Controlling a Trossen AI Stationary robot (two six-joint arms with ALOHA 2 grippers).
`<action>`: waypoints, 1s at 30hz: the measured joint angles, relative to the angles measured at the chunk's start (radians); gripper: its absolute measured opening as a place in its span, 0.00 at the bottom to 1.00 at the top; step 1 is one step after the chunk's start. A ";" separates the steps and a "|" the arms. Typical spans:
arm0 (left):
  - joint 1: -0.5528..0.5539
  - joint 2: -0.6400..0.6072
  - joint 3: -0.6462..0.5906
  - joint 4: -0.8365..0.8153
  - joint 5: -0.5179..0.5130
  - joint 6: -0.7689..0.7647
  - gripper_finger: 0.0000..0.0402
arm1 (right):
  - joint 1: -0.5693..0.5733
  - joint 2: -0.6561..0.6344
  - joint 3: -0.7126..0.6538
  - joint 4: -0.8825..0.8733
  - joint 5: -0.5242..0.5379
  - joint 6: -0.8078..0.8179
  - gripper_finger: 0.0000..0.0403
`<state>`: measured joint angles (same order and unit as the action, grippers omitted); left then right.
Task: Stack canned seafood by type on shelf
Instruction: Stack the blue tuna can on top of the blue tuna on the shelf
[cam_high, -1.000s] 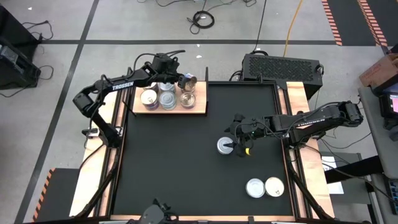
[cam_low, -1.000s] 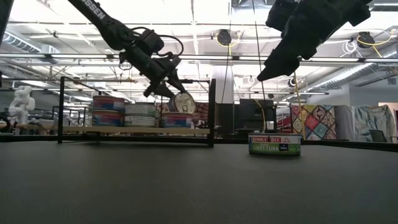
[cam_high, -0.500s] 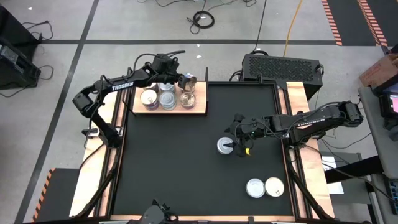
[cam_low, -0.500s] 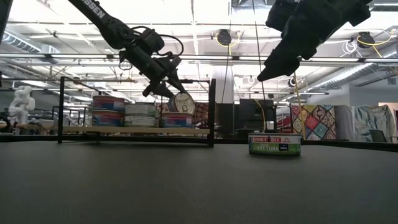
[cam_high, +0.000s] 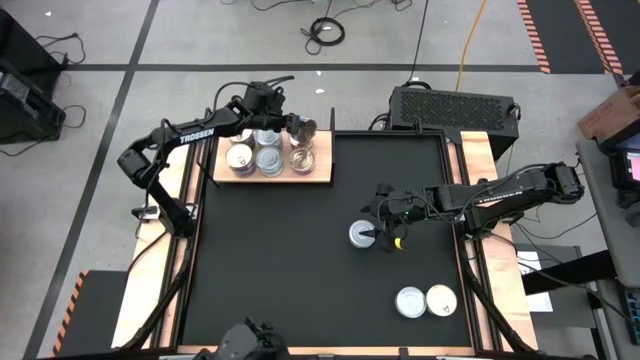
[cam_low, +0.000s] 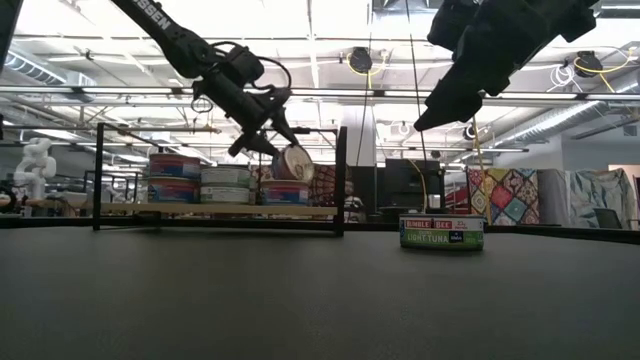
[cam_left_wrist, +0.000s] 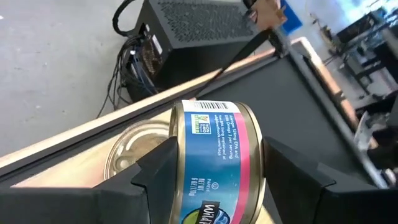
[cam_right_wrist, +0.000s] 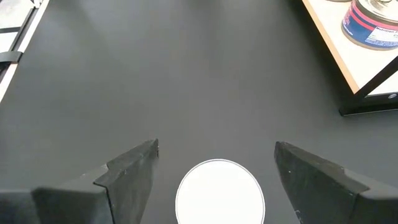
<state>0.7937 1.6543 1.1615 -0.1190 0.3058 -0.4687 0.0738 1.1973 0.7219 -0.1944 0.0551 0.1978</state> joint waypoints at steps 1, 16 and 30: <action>0.003 0.000 0.003 0.006 0.004 -0.014 0.53 | 0.000 0.000 0.000 -0.001 0.000 0.000 0.78; 0.051 -0.001 0.006 -0.024 0.065 -0.051 0.53 | 0.000 0.000 0.000 -0.005 0.000 -0.006 0.78; 0.087 0.056 0.010 0.033 0.171 -0.156 0.53 | 0.000 0.000 0.000 0.004 0.000 -0.006 0.78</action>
<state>0.8806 1.7102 1.1717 -0.0862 0.4767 -0.6247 0.0739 1.1973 0.7219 -0.1903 0.0555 0.1913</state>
